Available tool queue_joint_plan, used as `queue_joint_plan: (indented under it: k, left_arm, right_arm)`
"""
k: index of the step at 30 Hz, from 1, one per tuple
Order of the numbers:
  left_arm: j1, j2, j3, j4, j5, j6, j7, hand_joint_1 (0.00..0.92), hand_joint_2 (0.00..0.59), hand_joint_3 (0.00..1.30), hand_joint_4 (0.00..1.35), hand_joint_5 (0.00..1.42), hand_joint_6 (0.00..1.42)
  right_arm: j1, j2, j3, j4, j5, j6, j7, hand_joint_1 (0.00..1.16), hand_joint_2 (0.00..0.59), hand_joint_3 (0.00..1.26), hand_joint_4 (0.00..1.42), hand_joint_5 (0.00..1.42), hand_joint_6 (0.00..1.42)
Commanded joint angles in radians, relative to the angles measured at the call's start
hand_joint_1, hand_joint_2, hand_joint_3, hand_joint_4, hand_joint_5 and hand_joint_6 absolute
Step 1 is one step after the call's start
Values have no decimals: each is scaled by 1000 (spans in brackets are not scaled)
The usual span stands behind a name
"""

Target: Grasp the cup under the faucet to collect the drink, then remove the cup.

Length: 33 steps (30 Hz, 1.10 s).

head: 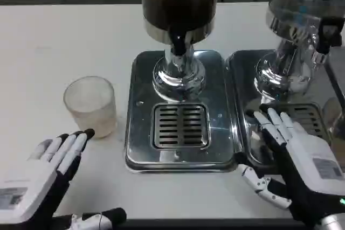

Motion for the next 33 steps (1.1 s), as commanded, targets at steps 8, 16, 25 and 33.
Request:
queue_joint_plan:
  k: [8, 16, 25, 33]
  left_arm:
    - [-18, 29, -18, 25, -7, 8, 8, 0, 44, 0, 0, 0, 0]
    - [-20, 25, -8, 57, -53, -60, 74, 0, 43, 0, 0, 0, 0]
    - [-53, -21, 27, 210, -175, -308, 311, 0, 0, 0, 0, 0, 0]
    - [-233, -59, 33, 444, -219, -389, 431, 3, 0, 0, 0, 10, 46]
  right_arm:
    - [-6, 4, -5, -17, 35, 18, -3, 238, 426, 134, 22, 0, 42]
    - [-7, 4, -5, -25, 57, 23, -3, 241, 429, 140, 30, 0, 45]
    - [-11, 19, 5, -44, 67, 26, -6, 249, 436, 152, 60, 14, 71]
    - [-5, 50, 8, -56, 72, 30, -13, 251, 436, 156, 89, 25, 79]
